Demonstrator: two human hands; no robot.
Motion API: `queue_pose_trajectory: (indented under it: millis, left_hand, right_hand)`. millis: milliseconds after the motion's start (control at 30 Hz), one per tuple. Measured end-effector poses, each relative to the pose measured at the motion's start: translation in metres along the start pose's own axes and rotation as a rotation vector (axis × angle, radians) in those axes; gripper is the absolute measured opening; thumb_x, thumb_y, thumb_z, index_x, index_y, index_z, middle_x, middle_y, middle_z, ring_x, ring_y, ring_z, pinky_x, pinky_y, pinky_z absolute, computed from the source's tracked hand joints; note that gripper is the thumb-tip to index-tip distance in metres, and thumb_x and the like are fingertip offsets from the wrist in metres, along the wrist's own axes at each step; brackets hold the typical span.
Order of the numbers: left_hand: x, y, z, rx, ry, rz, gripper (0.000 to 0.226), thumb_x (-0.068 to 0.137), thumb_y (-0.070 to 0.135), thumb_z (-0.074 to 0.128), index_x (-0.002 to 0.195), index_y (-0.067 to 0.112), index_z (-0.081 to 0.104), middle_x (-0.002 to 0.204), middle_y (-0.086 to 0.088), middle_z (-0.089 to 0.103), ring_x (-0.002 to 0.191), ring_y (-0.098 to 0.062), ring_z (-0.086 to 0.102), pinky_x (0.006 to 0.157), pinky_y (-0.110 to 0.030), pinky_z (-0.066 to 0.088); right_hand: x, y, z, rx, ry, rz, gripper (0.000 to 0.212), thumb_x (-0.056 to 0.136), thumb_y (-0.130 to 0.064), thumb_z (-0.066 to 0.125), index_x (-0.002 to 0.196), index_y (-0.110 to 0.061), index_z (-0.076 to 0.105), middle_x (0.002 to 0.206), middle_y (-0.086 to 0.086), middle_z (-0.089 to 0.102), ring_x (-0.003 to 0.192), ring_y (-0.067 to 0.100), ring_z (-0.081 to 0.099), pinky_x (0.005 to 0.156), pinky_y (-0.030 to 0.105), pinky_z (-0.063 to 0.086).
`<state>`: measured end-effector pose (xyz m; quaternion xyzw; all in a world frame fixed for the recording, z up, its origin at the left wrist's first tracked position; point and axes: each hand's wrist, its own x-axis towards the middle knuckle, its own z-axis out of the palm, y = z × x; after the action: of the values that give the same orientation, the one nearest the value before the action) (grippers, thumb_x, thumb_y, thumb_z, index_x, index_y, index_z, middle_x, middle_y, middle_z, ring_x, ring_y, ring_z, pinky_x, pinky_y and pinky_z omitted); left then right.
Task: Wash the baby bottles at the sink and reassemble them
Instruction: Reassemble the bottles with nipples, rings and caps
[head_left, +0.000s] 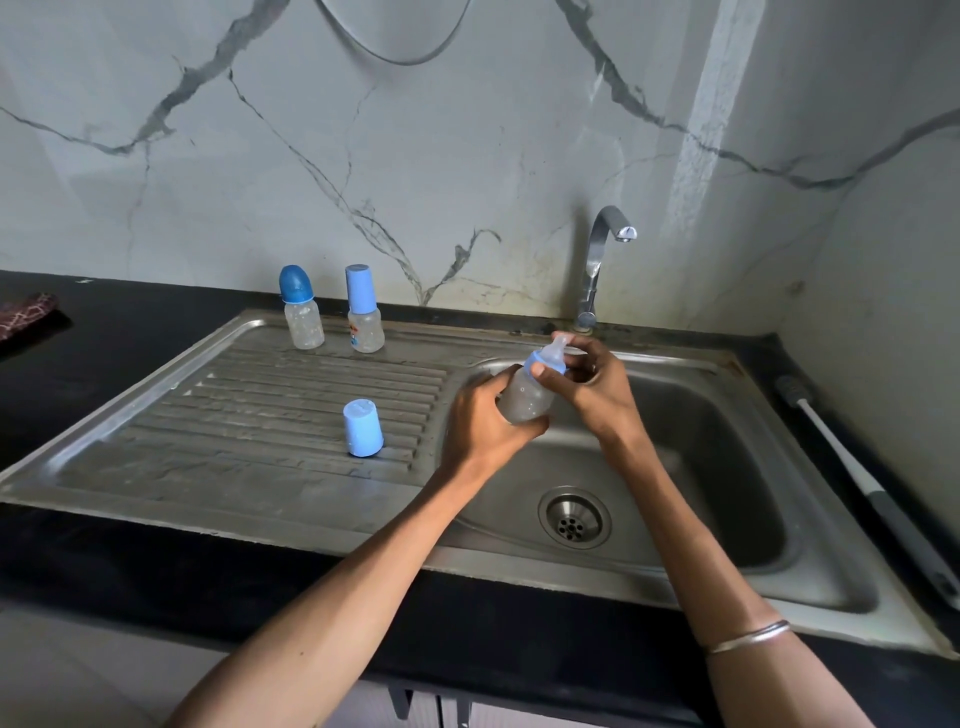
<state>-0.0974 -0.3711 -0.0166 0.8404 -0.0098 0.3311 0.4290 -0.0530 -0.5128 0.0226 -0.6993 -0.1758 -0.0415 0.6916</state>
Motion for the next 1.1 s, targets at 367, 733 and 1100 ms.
queue_pose_trajectory:
  millis: [367, 733, 1100]
  left_hand:
    - [-0.006, 0.004, 0.001, 0.081, 0.164, -0.048, 0.050, 0.063, 0.037, 0.088, 0.109, 0.026, 0.072, 0.092, 0.002, 0.069, 0.082, -0.017, 0.067, 0.065, -0.022, 0.044]
    - [-0.005, 0.024, -0.025, 0.054, 0.246, -0.105, 0.041, 0.062, 0.051, 0.082, 0.089, 0.024, 0.068, 0.075, 0.005, 0.069, 0.068, -0.015, 0.063, 0.062, -0.034, 0.050]
    - [0.005, 0.014, -0.109, -0.002, 0.276, -0.156, 0.040, 0.063, 0.040, 0.090, 0.089, 0.016, 0.070, 0.075, 0.005, 0.072, 0.070, -0.009, 0.068, 0.064, -0.030, 0.056]
  right_hand:
    - [-0.010, -0.013, 0.024, -0.179, 0.251, -0.067, 0.049, 0.066, -0.041, 0.086, 0.110, -0.033, 0.064, 0.090, -0.011, 0.072, 0.080, 0.002, 0.068, 0.074, 0.025, 0.056]
    - [-0.014, -0.012, 0.031, 0.039, 0.128, -0.089, 0.036, 0.091, -0.041, 0.065, 0.120, -0.021, 0.060, 0.106, 0.000, 0.069, 0.096, 0.011, 0.065, 0.077, 0.026, 0.053]
    - [-0.018, 0.019, 0.115, -0.508, -0.473, 0.067, 0.063, 0.075, -0.029, 0.083, 0.127, -0.010, 0.052, 0.108, 0.004, 0.067, 0.095, 0.019, 0.066, 0.085, 0.033, 0.057]
